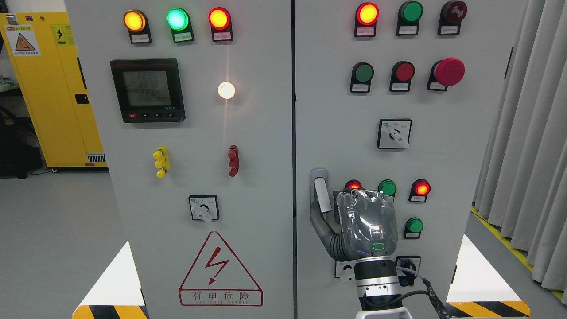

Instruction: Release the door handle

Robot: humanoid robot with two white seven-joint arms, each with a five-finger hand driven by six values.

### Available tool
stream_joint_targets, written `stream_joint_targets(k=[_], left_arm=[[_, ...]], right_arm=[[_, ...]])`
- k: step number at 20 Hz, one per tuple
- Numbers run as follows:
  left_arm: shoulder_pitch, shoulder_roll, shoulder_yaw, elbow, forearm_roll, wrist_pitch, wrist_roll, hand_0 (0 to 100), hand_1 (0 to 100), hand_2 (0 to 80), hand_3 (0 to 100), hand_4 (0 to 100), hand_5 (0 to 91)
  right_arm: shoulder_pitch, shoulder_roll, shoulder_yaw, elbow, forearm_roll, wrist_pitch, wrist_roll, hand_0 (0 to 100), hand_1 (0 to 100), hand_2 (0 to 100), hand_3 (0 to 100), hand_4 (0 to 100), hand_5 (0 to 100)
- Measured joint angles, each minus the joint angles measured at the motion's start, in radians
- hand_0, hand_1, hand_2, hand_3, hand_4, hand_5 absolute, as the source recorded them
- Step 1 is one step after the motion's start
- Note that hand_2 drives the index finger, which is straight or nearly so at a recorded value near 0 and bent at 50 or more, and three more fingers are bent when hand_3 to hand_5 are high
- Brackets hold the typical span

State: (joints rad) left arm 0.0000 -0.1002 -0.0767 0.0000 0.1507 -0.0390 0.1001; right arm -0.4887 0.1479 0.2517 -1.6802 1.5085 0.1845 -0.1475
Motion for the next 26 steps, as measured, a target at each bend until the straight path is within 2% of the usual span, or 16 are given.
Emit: stream_joint_targets(k=[17, 26], left_arm=[[0.000, -0.001, 0.000, 0.000, 0.000, 0.000, 0.000, 12, 56, 0.0, 0, 0, 0.0], [0.000, -0.001, 0.000, 0.000, 0.000, 0.000, 0.000, 12, 56, 0.0, 0, 0, 0.0]], right_arm=[[0.014, 0.001, -0.009, -0.016, -0.001, 0.003, -0.008, 47, 39, 93, 100, 100, 100], [0.016, 0.001, -0.013, -0.020, -0.001, 0.003, -0.008, 44, 38, 93, 100, 100, 100]])
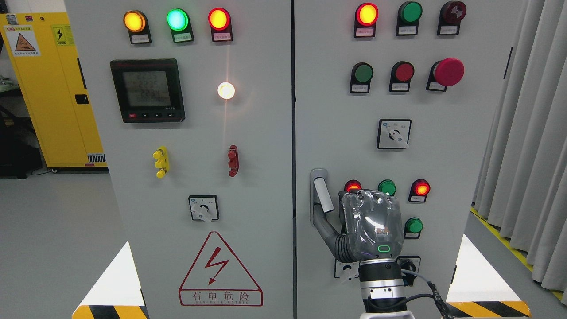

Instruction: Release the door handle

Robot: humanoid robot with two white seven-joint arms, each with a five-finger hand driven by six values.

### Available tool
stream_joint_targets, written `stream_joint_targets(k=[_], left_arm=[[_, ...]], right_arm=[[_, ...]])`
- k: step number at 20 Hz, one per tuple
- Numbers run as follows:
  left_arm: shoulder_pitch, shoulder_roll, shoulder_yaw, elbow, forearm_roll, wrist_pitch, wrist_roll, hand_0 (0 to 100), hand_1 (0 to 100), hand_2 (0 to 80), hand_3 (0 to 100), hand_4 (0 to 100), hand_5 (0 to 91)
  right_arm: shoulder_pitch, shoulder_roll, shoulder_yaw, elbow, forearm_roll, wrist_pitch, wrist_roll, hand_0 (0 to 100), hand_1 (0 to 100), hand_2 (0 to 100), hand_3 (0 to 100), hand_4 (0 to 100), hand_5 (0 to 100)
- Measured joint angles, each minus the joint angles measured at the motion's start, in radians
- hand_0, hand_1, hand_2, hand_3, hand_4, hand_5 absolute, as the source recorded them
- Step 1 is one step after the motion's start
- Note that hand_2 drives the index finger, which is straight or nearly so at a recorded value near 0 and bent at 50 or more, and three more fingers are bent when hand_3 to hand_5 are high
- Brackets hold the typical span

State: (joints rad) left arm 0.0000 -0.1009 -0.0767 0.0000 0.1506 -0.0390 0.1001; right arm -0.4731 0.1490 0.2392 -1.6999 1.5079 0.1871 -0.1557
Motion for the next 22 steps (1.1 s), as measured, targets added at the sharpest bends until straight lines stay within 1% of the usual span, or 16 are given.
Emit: stream_joint_targets(k=[6, 9, 22], left_arm=[[0.000, 0.000, 0.000, 0.000, 0.000, 0.000, 0.000, 12, 56, 0.0, 0, 0, 0.0], [0.000, 0.000, 0.000, 0.000, 0.000, 0.000, 0.000, 12, 56, 0.0, 0, 0, 0.0], [0.000, 0.000, 0.000, 0.000, 0.000, 0.000, 0.000, 12, 56, 0.0, 0, 0, 0.0]], right_arm=[[0.000, 0.000, -0.004, -0.002, -0.001, -0.001, 0.002, 40, 38, 93, 100, 100, 100], [0.001, 0.000, -0.005, -0.003, -0.001, -0.001, 0.002, 40, 38, 93, 100, 100, 100], [0.007, 0.000, -0.013, -0.011, -0.001, -0.003, 0.004, 44, 37, 93, 100, 100, 100]])
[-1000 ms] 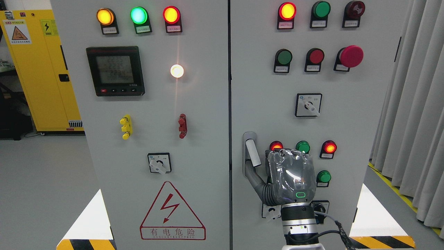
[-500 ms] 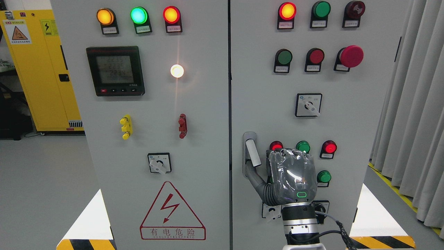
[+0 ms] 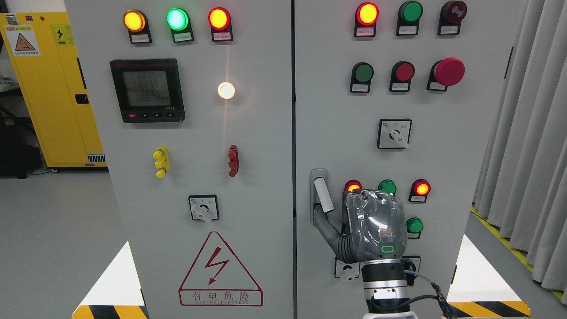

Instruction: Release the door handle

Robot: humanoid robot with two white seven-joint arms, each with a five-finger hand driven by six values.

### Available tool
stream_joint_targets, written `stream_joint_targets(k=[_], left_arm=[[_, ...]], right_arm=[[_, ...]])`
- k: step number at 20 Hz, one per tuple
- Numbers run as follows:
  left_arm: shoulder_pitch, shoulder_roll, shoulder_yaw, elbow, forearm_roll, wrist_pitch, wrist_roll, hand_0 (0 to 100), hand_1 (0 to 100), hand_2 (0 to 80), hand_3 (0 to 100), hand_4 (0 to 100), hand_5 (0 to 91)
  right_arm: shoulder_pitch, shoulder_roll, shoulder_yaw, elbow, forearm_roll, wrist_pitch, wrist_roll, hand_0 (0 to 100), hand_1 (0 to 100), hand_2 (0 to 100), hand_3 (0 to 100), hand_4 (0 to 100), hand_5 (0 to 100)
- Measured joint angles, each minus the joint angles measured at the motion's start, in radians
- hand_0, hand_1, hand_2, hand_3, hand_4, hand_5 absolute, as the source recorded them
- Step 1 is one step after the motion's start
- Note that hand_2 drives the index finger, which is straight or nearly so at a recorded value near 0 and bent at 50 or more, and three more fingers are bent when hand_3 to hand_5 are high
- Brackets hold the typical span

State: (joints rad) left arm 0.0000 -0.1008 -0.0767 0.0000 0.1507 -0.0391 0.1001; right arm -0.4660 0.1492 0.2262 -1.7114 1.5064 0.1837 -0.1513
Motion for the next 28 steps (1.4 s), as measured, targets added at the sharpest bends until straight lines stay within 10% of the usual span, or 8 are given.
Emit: stream_joint_targets(k=[28], left_arm=[[0.000, 0.000, 0.000, 0.000, 0.000, 0.000, 0.000, 12, 56, 0.0, 0, 0, 0.0]], right_arm=[[0.001, 0.000, -0.010, -0.006, 0.001, 0.004, -0.004, 50, 44, 93, 100, 100, 100]])
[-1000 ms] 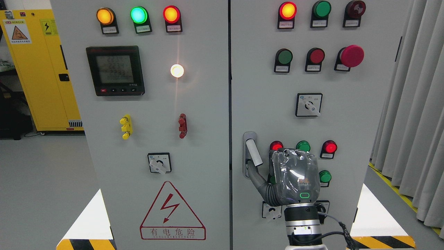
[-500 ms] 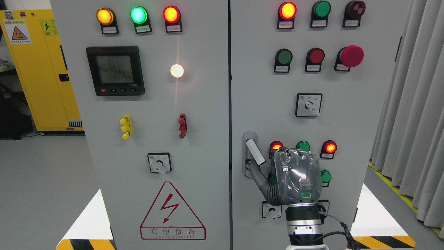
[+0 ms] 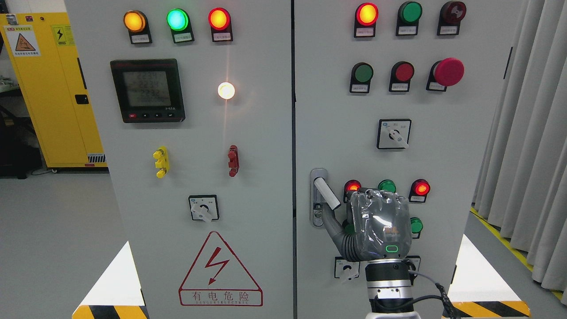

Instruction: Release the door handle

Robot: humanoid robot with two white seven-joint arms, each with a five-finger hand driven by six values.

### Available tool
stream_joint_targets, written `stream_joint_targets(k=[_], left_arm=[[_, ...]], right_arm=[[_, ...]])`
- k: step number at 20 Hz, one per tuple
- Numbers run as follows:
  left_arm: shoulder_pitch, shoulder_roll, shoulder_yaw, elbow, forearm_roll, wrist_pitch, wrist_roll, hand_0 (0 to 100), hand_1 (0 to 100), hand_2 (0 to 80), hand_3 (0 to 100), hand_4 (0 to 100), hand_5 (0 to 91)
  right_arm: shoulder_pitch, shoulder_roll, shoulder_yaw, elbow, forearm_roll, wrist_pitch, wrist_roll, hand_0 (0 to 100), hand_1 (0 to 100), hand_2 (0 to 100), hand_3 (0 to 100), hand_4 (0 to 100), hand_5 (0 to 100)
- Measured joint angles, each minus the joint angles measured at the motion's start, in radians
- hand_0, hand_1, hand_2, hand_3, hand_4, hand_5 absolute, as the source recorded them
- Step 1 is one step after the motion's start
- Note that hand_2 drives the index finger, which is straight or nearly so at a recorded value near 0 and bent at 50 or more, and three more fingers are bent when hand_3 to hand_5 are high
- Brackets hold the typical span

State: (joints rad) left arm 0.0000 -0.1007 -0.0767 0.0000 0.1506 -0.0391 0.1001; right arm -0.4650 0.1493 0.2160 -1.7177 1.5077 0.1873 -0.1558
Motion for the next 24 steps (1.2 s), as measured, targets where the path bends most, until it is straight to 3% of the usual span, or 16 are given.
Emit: stream_joint_targets(k=[24], left_arm=[[0.000, 0.000, 0.000, 0.000, 0.000, 0.000, 0.000, 12, 56, 0.0, 0, 0, 0.0]], right_arm=[[-0.002, 0.001, -0.015, -0.012, -0.002, -0.002, 0.005, 48, 44, 92, 100, 100, 100]])
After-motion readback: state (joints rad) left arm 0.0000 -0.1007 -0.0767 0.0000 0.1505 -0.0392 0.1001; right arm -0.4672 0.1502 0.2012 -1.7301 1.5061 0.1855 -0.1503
